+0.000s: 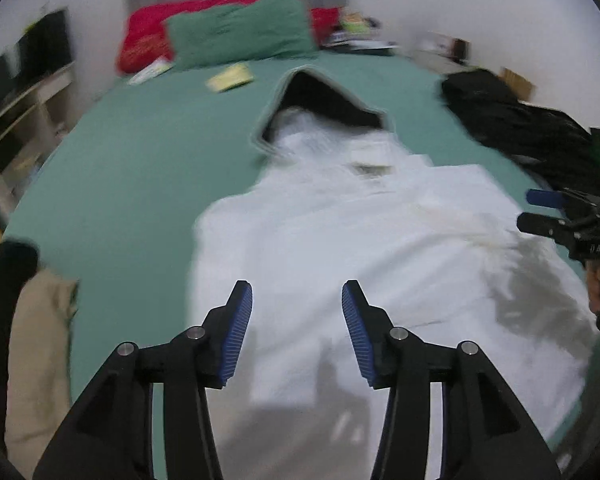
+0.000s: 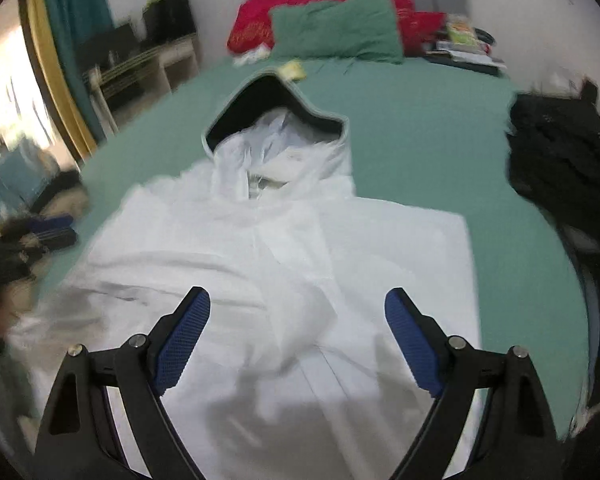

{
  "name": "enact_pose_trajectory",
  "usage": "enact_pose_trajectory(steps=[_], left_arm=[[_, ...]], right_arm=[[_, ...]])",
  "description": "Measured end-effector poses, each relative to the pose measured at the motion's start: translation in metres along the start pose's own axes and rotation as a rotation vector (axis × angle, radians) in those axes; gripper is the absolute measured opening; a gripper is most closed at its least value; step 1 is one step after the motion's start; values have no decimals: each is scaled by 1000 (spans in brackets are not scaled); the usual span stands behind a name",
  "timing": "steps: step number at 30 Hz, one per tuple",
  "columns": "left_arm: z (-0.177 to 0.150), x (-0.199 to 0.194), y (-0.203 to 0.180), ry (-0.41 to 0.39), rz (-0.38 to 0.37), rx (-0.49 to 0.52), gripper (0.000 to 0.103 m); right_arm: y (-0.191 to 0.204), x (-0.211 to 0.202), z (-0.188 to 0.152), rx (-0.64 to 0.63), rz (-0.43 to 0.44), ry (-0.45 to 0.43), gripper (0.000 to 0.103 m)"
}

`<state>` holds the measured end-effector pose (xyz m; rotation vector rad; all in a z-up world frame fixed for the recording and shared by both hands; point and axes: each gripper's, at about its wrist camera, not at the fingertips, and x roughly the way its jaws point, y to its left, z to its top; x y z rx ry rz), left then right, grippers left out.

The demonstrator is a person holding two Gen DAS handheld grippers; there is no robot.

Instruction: Fold large clothes

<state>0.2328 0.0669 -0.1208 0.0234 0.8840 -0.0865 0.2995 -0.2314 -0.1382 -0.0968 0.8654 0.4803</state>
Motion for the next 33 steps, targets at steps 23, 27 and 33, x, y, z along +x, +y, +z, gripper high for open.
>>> enact_pose_trajectory(steps=[23,27,33], left_arm=[[39,58,101,-58,109,-155,3],[38,79,103,14,98,-141,3],[19,86,88,106,155,-82,13]], right_arm=[[-23,-66,103,-77,36,-311,0],[-58,-60,77,-15,-20,-269,0],[-112,12,-22,97,-44,93,1]])
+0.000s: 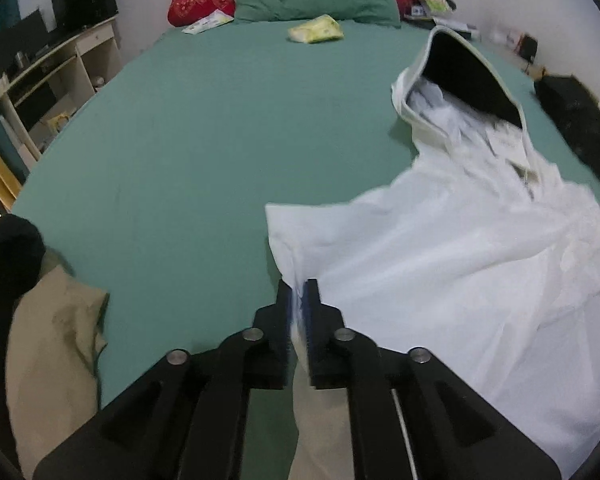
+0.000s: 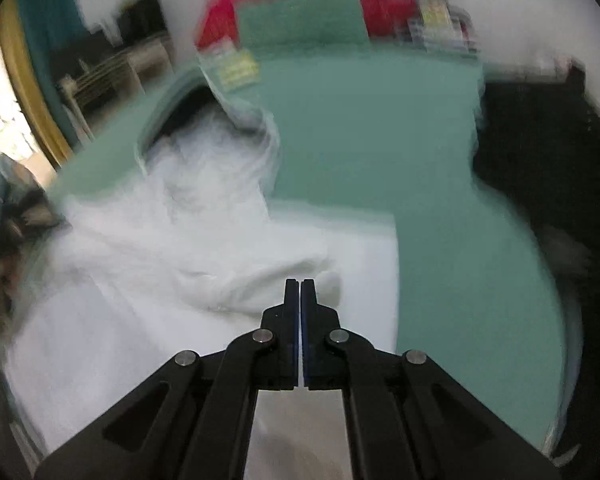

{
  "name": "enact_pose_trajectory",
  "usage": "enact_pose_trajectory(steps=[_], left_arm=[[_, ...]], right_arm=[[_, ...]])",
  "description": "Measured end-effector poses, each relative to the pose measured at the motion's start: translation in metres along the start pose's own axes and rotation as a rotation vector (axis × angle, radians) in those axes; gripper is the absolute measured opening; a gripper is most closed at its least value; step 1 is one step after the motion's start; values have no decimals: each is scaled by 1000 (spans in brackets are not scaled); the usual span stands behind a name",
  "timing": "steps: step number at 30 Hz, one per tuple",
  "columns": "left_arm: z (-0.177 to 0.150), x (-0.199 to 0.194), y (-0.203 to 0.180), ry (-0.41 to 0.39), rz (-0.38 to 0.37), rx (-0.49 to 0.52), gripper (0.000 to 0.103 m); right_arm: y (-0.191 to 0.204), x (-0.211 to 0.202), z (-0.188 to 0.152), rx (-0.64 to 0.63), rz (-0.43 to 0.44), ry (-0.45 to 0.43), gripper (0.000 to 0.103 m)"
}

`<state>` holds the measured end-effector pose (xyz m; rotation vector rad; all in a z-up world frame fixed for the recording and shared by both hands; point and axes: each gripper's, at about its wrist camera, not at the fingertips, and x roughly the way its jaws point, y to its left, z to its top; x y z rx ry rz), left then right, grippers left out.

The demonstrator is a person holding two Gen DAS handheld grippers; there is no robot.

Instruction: Fold large clothes

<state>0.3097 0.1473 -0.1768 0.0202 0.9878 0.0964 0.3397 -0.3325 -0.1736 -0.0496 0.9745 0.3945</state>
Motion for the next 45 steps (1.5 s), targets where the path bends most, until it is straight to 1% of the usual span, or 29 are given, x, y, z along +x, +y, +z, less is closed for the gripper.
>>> enact_pose_trajectory(steps=[1,2,3,5,6,7,8,10,11,13,15,16,18,19,20,21,22,25,27,29,30,31,33,35,37,39,41,43,45], left_arm=[[-4,-7,-1,-8,11,3,20],[-6,-17,-3,-23,9,13,25],[-8,-25,-5,-38,0,16,29],[-14,-43,-7,-61,-58,10,31],[-17,-48,-8,-62,-98,4,31],[-19,-50,-10,-56,-136,-7,31],[-23,-49,-13,-35,-194,-23,32],[-30,-43,-20,-5,-278,-35,32],[-35,-38,-27,22,-294,-21,32],[-45,-26,-38,61,-300,15,32],[-55,-17,-47,89,-289,45,32],[-59,-18,-50,61,-271,64,32],[-61,-20,-54,48,-250,97,31],[-62,-20,-54,47,-249,98,31],[-62,-20,-51,44,-252,89,29],[-61,-21,-49,45,-247,82,13],[-59,-21,-48,48,-241,77,6],[-57,-21,-45,60,-257,66,6],[-60,-24,-46,66,-259,73,6],[-63,-25,-49,75,-264,79,6],[-65,-26,-50,79,-263,80,6],[-67,-26,-51,82,-254,85,6],[-71,-28,-52,87,-243,89,6],[-74,-31,-50,104,-251,73,6],[-77,-35,-46,121,-269,57,7],[-78,-40,-40,131,-299,37,10],[-73,-48,-32,104,-295,27,13],[-61,-60,-22,44,-281,-1,24],[-47,-68,-15,-21,-292,-38,31]], right_arm=[[-6,7,-15,4,-22,42,2],[-11,10,-19,12,-20,53,2],[-16,9,-24,31,-17,60,7],[-22,-5,-22,37,-14,16,25],[-24,-16,-15,35,-3,-29,39],[-20,-23,-9,35,6,-49,46],[-21,-28,0,33,24,-71,47],[-20,-27,18,13,38,-75,48],[-19,-19,28,-2,42,-55,48],[-14,-1,43,-9,56,-21,48],[-15,26,48,14,58,57,48],[-17,39,51,18,69,73,48],[-14,50,47,23,103,94,45],[-12,51,44,14,117,101,23],[-10,52,43,0,120,106,6],[-9,49,43,-11,101,95,2],[-8,43,44,-21,88,73,2],[-5,10,57,-81,18,-53,2],[5,-26,61,-180,-17,-188,2],[18,-43,54,-292,-82,-247,2],[27,-49,40,-384,-128,-260,2],[32,-50,34,-427,-141,-264,2],[36,-49,5,-522,-152,-239,2],[32,-39,-23,-553,-155,-152,2],[22,-38,-40,-527,-100,-75,2],[12,-37,-57,-477,-72,17,5],[2,-41,-69,-421,-28,81,14],[-4,-52,-73,-383,-7,75,39],[-14,-66,-68,-309,33,33,47]])
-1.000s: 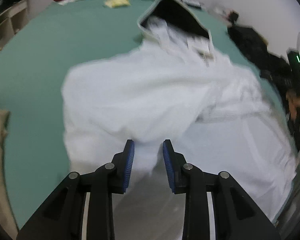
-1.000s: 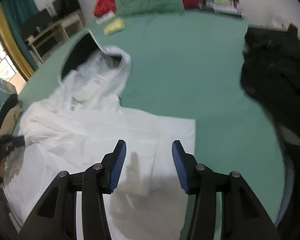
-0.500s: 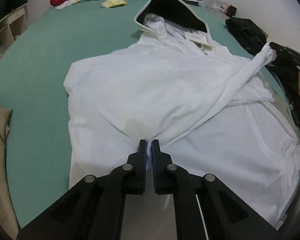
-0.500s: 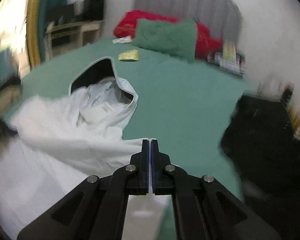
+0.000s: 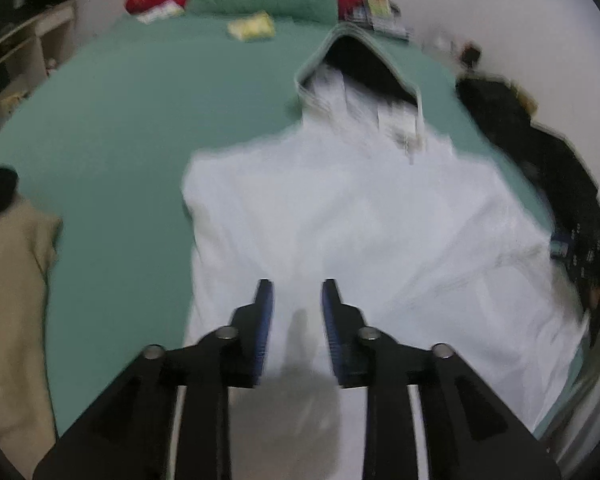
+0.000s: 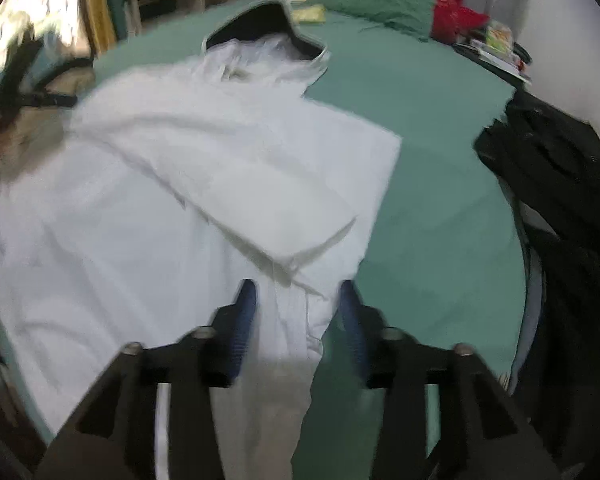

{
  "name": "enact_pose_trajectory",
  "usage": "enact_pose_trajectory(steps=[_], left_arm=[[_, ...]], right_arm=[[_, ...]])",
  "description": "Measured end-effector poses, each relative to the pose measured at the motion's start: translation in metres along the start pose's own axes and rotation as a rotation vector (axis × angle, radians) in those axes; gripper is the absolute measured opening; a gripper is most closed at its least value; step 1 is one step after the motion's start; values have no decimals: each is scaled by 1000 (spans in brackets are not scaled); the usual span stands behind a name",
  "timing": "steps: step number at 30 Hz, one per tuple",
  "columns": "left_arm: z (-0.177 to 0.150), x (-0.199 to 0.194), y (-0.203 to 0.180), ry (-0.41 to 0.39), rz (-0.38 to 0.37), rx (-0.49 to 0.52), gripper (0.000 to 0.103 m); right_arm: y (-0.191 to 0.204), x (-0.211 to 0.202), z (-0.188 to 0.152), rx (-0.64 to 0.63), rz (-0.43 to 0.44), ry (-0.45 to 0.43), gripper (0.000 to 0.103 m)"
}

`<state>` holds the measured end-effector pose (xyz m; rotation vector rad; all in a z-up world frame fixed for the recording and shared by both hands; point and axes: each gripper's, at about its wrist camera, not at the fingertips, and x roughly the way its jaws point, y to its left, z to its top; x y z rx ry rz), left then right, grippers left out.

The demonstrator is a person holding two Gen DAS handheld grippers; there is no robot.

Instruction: Fold large clothes

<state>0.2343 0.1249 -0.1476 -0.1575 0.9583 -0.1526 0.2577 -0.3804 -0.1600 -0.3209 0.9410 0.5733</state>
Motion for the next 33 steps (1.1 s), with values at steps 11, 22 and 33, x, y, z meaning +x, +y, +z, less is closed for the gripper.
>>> enact_pose_trajectory(steps=[11,22,33], left_arm=[[14,62,15,44,84,-35,35],[39,52,50,-67,110,-118,35],[81,71,41,-123,58,-139,35]], right_arm=[[-2,85,51,178,0,91,22],[4,85,150,95,-150,-48,69],[-13,208,252,271,-18,-89,64]])
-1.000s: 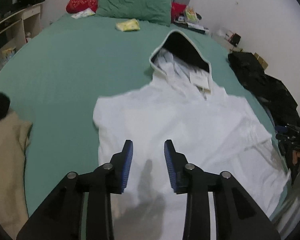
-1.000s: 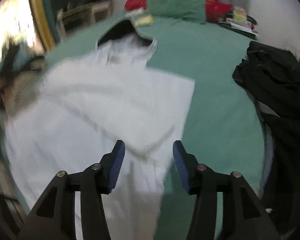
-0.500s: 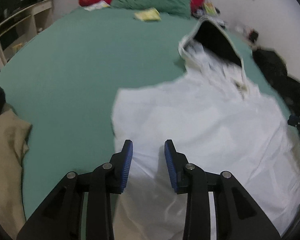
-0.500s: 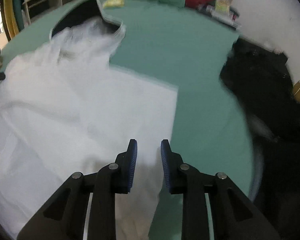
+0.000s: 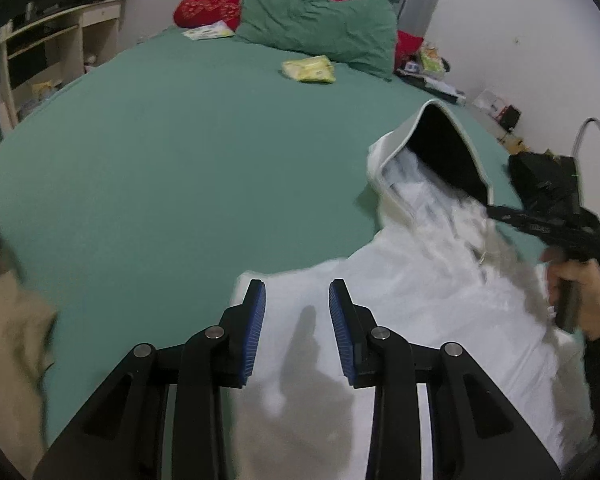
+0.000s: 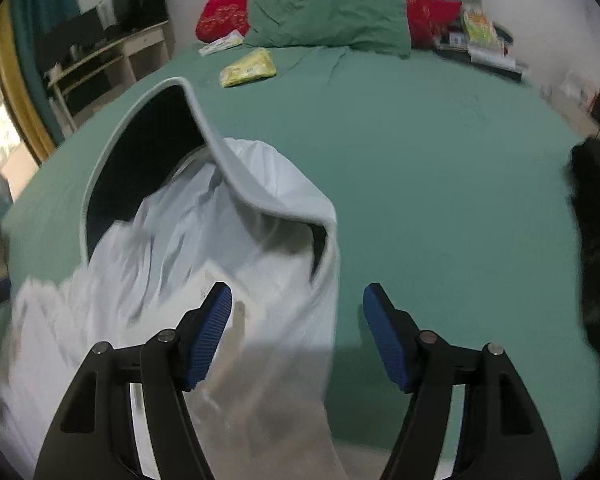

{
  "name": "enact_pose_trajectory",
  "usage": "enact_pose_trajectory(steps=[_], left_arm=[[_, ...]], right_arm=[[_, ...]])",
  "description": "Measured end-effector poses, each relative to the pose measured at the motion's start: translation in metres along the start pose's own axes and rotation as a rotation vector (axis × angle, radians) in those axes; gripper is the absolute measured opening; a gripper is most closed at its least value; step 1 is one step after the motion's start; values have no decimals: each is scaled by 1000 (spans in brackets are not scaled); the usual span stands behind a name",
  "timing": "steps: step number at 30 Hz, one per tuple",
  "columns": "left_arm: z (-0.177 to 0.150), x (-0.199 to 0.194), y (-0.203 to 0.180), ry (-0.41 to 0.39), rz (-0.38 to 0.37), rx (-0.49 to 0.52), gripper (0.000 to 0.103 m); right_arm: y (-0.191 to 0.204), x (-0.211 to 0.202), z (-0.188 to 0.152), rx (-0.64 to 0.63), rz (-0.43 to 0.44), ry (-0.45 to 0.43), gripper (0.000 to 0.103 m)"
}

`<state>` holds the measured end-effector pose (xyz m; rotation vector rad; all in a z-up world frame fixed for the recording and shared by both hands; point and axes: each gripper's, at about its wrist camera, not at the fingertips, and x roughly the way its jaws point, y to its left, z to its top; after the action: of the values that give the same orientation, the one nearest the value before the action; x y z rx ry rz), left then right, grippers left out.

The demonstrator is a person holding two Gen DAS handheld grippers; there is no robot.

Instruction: Fold large clothes

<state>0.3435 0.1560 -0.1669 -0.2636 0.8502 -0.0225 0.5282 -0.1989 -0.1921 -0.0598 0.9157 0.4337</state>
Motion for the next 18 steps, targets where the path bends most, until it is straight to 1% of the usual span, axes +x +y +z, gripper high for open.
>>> enact_pose_trajectory(steps=[1,2,3,5,7,9,11,12,14,16,17,18], left_arm=[[5,5,-4,-5,-9,-3,35],[10,10,-9,-12,-13,-2,35],[14,13,-13,-19,-13,-3,35],[23,23,-21,-33,-26,-14,35],[30,31,-28,-34,-40,-15,35],[38,39,-37,-36,-21,2,35],[45,46,-46,-43,8,29,35],[50,49,-50,-49,24,42,35],[61,57,-56,-66,38,54,35],[72,65,-59,-77,30,49,35],[81,71,-61,-81,16,40,35],[87,74,-62,-88,6,35,35]], right_arm=[[-4,9,2,25,20,19,42],[-7,15,3,33,31,35,23],[-9,18,3,30,26,45,7],[-7,12,0,-29,16,21,6],[6,-2,-10,-189,-64,-11,6],[21,-20,-27,-391,-174,-46,6],[24,-30,-42,-509,-230,-61,6],[23,-37,-51,-563,-238,-66,6],[15,-46,-66,-610,-215,-64,6],[6,-48,-78,-647,-189,-48,6],[2,-51,-86,-677,-163,-52,6],[1,-52,-91,-698,-161,-56,6]])
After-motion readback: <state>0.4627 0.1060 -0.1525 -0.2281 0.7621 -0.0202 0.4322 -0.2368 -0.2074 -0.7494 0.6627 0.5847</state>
